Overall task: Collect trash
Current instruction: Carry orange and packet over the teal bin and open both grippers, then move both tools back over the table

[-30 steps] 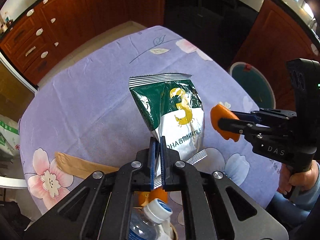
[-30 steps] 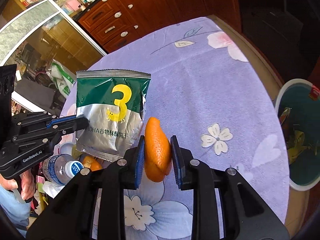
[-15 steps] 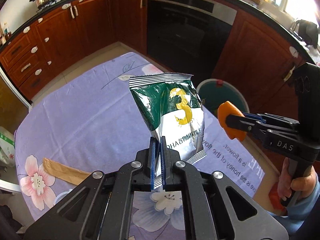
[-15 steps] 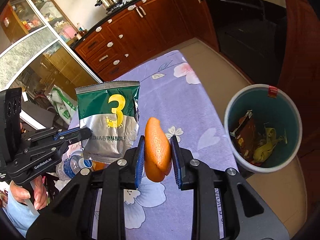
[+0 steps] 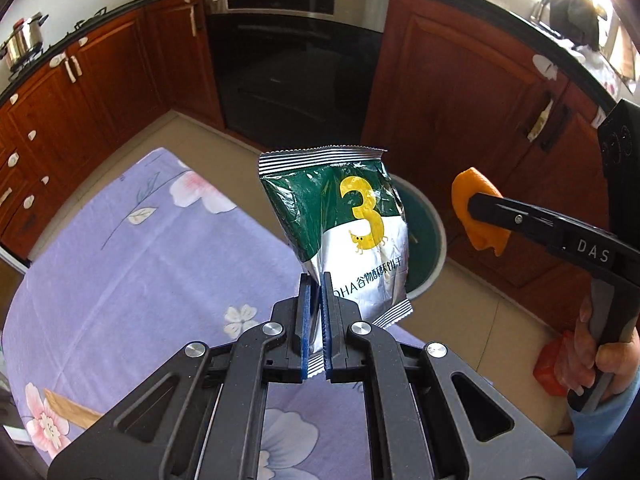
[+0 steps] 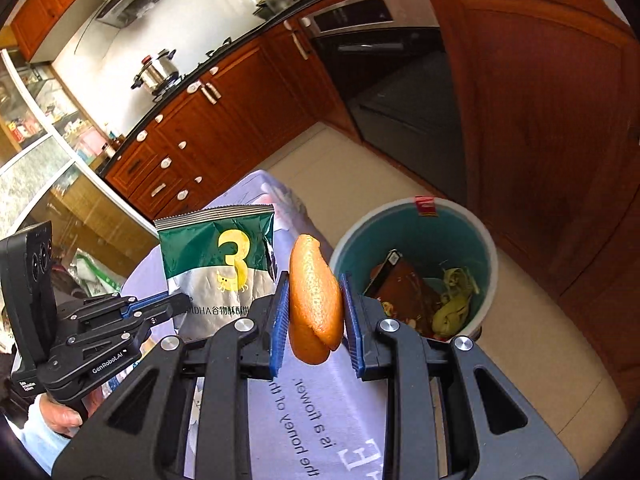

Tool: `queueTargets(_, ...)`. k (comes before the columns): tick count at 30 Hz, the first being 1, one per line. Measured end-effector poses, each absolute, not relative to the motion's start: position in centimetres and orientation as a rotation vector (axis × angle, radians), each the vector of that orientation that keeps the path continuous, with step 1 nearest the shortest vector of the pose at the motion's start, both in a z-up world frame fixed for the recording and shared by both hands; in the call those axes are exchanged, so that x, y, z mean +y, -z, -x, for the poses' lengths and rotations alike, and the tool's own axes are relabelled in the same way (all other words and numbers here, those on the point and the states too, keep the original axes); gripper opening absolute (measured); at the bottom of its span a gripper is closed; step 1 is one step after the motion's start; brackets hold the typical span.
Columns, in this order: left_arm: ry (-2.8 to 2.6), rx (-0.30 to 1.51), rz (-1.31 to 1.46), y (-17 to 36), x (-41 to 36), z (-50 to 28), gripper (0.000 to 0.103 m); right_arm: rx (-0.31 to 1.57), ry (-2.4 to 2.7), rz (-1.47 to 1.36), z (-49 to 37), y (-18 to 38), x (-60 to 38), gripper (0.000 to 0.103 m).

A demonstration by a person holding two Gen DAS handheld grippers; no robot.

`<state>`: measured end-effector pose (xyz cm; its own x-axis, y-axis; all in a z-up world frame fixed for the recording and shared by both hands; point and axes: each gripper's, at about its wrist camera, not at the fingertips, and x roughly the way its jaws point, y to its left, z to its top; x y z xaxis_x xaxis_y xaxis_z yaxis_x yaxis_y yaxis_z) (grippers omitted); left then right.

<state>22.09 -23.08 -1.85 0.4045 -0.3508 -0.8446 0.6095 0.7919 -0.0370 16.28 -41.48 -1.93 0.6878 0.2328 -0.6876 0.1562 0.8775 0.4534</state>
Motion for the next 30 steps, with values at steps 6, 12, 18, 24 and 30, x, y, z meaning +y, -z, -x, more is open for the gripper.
queueTargets(6, 0.662, 1.015, -0.328, 4.4, -27.8, -22.8, 0.006, 0.837, 0.022, -0.539, -16.1, 3.2, -44.6, 0.024)
queueTargets(12, 0.691, 1.053, -0.336, 6.4, -29.9, -24.3, 0.007, 0.863, 0.048, -0.540, -16.7, 4.6, -46.0, 0.024)
queueTargets(18, 0.715, 1.096, -0.337, 8.0, -31.7, -25.3, 0.021, 0.888, 0.064, -0.544, -17.6, 5.6, -46.6, 0.024)
queueTargets(24, 0.690, 1.087, -0.335, 8.4, -30.5, -25.7, 0.061, 0.904, 0.063, -0.544, -18.4, 6.2, -46.7, 0.024)
queueTargets(30, 0.681, 1.102, -0.270, 7.8, -28.7, -26.0, 0.069, 0.916, 0.055, -0.540, -19.4, 6.6, -46.3, 0.024)
